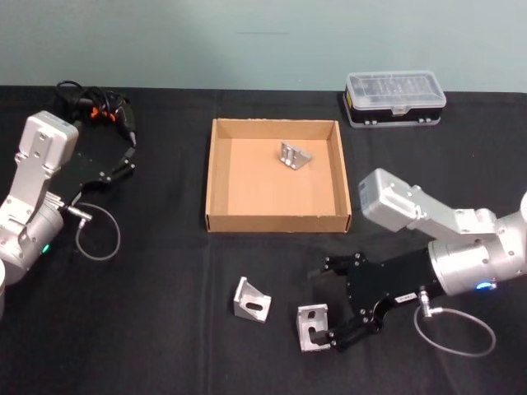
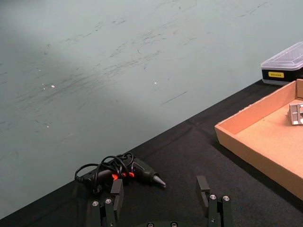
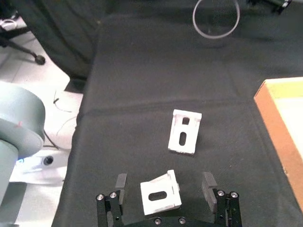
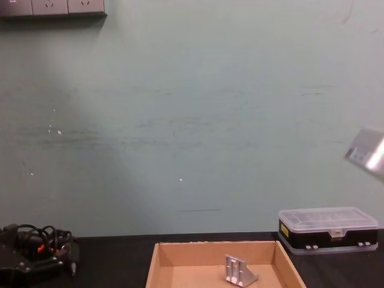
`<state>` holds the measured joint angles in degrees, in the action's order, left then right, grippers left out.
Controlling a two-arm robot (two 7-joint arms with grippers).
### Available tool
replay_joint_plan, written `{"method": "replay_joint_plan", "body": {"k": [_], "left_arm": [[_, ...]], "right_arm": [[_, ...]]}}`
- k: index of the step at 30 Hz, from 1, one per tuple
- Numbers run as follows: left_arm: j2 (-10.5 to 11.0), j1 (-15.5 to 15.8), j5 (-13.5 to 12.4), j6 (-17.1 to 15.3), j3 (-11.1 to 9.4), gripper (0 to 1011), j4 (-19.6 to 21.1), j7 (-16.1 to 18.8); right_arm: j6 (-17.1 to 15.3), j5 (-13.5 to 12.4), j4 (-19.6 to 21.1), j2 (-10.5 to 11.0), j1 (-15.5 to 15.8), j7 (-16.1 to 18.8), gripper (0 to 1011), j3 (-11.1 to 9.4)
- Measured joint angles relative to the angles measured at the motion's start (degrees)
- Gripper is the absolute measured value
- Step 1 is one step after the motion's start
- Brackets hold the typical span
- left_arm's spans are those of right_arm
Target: Use one hand to pick up the angle iron from the table and place it into the box.
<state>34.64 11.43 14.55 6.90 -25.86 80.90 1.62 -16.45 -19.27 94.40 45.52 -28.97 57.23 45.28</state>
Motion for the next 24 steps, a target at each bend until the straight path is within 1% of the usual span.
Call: {"method": "replay_joint_plan", "body": {"k": [1,8,14,24], "left_arm": [[0.0,0.0,0.0,0.0,0.0,1000,0.0,0.0],[0.0,0.0,0.0,0.0,0.0,1000,0.0,0.0],[0.0,0.0,0.0,0.0,0.0,1000,0.0,0.0],[0.0,0.0,0.0,0.0,0.0,1000,0.0,0.0]], "right_arm": [[0.1,0.4,-0.5,-0.3,-0.3,0.0,1003,0.6],[0.2,1.6,-2.8,-1.4,-1.8,0.1,1003,3.0],[0.5,1.8,-4.6,-2.3,-2.6,-0.4,1003,4.2],[0.8,1.8,-6.5,-3.5,-3.8,-0.8,995,5.6]]}}
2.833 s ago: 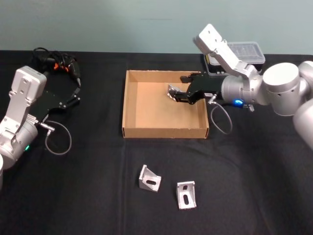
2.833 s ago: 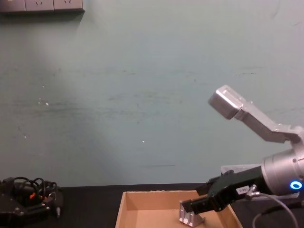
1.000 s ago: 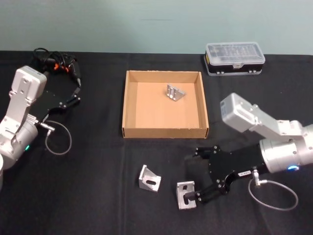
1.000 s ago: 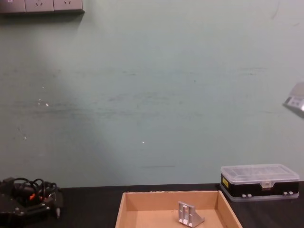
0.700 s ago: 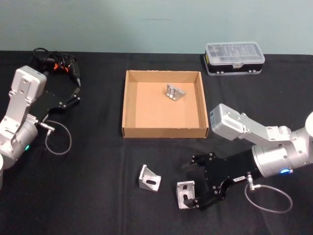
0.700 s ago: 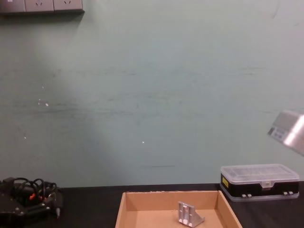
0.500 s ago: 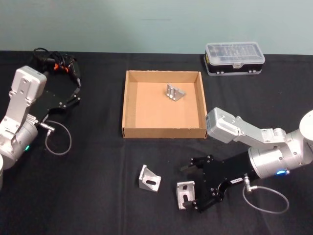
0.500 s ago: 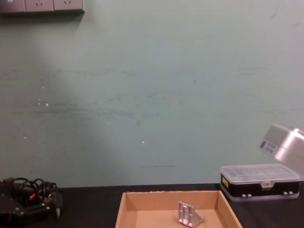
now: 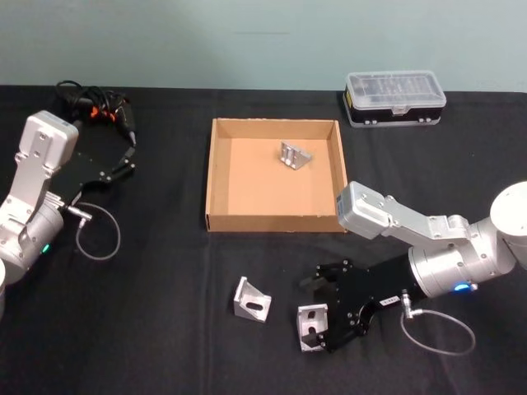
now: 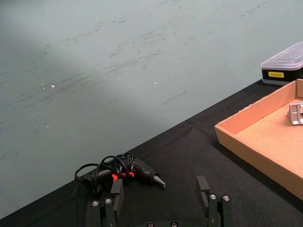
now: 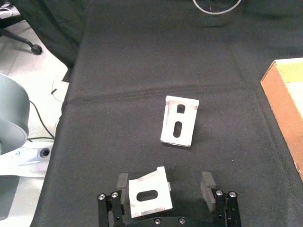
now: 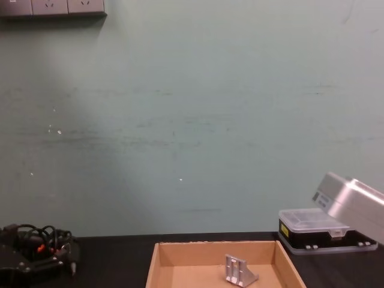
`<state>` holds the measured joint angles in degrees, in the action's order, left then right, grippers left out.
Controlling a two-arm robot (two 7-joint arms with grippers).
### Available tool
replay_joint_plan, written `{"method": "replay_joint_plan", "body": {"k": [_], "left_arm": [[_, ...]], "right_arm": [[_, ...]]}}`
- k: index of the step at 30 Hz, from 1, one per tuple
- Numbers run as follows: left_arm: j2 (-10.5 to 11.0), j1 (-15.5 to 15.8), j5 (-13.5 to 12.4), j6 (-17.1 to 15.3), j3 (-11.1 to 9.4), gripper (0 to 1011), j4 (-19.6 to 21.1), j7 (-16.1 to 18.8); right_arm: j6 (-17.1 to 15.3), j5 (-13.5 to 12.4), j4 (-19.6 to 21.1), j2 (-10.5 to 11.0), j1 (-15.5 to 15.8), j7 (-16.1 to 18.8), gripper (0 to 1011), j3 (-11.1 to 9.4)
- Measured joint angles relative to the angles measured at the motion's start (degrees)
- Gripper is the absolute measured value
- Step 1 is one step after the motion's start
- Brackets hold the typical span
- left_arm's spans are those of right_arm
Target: Use one hand to pick up the angle iron from the table and place it into the box.
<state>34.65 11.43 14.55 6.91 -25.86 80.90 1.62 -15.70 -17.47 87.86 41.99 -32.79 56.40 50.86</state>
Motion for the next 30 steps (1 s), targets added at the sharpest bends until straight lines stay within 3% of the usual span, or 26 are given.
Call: {"method": "replay_joint_plan", "body": {"k": [12,23,25,26,30], "left_arm": [[0.0,0.0,0.0,0.0,0.0,1000,0.0,0.0],[0.0,0.0,0.0,0.0,0.0,1000,0.0,0.0],[0.0,0.0,0.0,0.0,0.0,1000,0.0,0.0],[0.0,0.0,0.0,0.0,0.0,1000,0.0,0.0],[0.0,0.0,0.0,0.0,0.0,1000,0.0,0.0]], "right_arm": [[0.5,-0.5,-1.1,-0.4,-0.9,0.4,695,1.0],[0.9,-0.9,-1.5,-0.6,-1.2,0.2,303,1.1],[1.0,-1.0,-1.6,-0.6,-1.3,0.2,272,1.2],[1.0,-1.0,-1.6,-0.7,-1.3,0.2,205,1.2],[1.2,-1.0,-1.9,-0.8,-1.4,0.2,110,1.4]]}}
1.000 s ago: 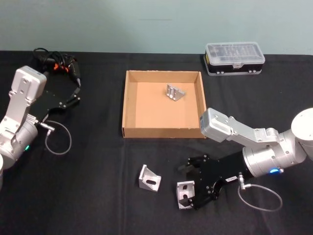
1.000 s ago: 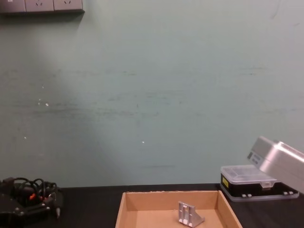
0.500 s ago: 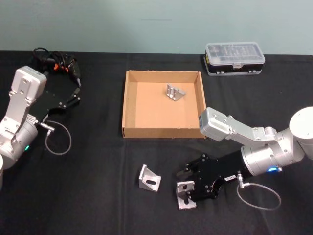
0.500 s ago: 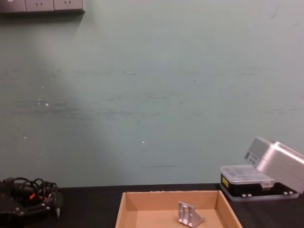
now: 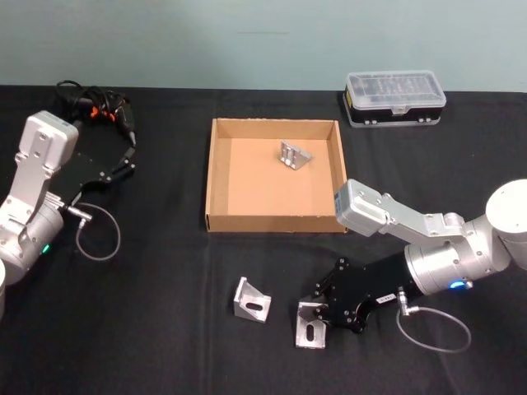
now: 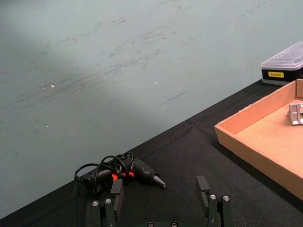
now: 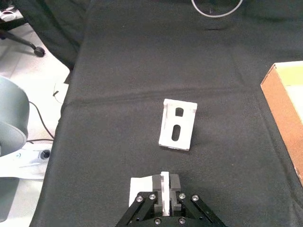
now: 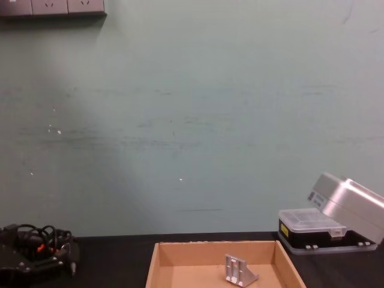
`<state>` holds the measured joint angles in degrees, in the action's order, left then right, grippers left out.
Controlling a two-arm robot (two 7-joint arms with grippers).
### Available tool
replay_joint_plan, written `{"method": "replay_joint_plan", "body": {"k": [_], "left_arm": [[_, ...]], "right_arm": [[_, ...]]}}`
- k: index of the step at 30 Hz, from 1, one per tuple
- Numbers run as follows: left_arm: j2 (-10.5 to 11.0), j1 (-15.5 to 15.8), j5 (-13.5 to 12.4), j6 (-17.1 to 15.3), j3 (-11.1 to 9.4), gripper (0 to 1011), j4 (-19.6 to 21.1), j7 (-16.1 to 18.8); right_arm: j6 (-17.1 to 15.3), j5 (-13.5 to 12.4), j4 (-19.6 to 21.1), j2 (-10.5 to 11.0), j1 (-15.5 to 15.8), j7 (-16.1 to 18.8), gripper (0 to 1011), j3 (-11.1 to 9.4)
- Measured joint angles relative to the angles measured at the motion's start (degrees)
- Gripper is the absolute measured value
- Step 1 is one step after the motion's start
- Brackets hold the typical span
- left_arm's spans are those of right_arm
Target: Use one hand to pick up the angle iron from the table and place it into the box.
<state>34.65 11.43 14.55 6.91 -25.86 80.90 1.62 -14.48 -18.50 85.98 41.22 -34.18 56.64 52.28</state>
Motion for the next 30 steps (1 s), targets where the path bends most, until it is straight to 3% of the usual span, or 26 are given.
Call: {"method": "replay_joint_plan", "body": {"k": [10,15,21,30], "left_arm": [[0.0,0.0,0.0,0.0,0.0,1000,0.0,0.0],[0.0,0.0,0.0,0.0,0.0,1000,0.0,0.0],[0.0,0.0,0.0,0.0,0.0,1000,0.0,0.0],[0.0,0.0,0.0,0.0,0.0,1000,0.0,0.0]], "right_arm": [[0.1,-1.1,1.1,0.3,0.0,-0.5,103,-0.8],[0.1,-3.2,3.1,1.1,0.2,-2.2,103,-3.3],[0.4,-6.7,4.8,2.4,0.2,-5.9,103,-8.2],[0.3,-7.2,1.9,1.4,-1.1,-11.0,103,-11.8]]}}
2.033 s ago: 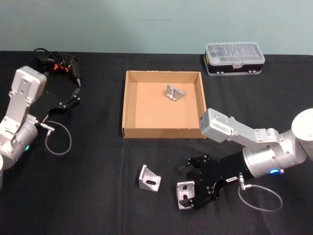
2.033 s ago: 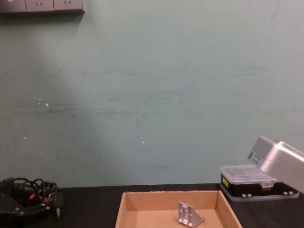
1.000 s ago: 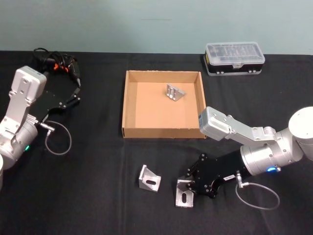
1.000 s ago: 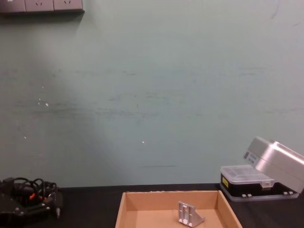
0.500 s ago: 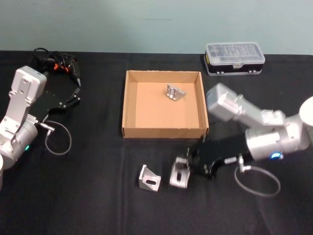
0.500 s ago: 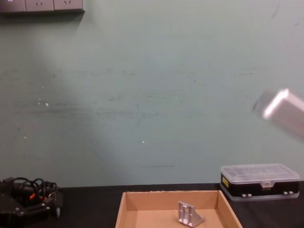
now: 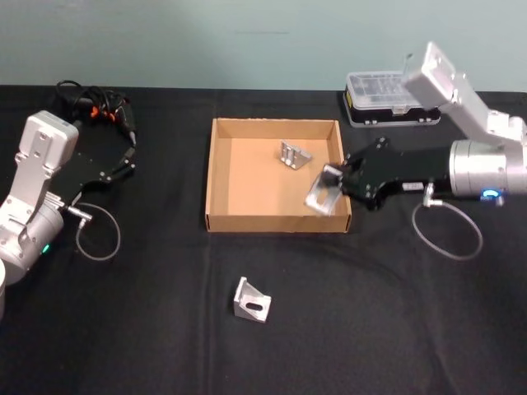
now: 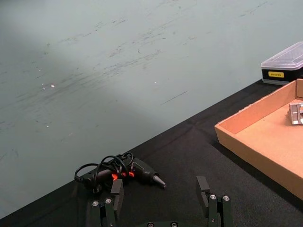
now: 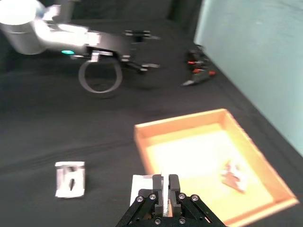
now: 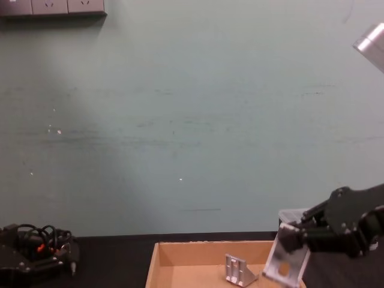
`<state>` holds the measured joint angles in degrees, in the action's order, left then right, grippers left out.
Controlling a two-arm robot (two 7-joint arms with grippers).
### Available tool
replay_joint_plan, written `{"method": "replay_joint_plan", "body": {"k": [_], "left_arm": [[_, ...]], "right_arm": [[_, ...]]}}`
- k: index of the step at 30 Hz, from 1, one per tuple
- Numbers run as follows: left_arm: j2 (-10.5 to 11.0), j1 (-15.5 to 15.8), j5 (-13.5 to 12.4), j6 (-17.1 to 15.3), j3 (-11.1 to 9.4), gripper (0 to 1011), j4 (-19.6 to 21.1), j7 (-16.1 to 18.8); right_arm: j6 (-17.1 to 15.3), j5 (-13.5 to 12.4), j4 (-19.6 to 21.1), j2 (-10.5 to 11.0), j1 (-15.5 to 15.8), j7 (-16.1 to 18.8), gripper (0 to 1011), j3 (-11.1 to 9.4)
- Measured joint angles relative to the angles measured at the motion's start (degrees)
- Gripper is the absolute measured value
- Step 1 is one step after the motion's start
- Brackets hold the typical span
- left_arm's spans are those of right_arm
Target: Use one hand to pick up the angle iron from the table and place it into the box.
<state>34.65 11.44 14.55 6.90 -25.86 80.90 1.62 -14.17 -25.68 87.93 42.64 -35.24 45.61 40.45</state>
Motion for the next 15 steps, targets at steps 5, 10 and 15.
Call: {"method": "replay_joint_plan", "body": {"k": [5,10,15], "left_arm": [[0.0,0.0,0.0,0.0,0.0,1000,0.0,0.0],[0.0,0.0,0.0,0.0,0.0,1000,0.0,0.0],[0.0,0.0,0.0,0.0,0.0,1000,0.0,0.0]], "right_arm": [[-0.1,1.2,-4.4,-2.4,-1.3,-2.3,103,-0.7],[0.3,2.7,-9.1,-5.2,-2.6,-3.3,103,-0.7],[1.1,4.1,-14.6,-8.7,-4.0,-3.6,103,-0.3]]}}
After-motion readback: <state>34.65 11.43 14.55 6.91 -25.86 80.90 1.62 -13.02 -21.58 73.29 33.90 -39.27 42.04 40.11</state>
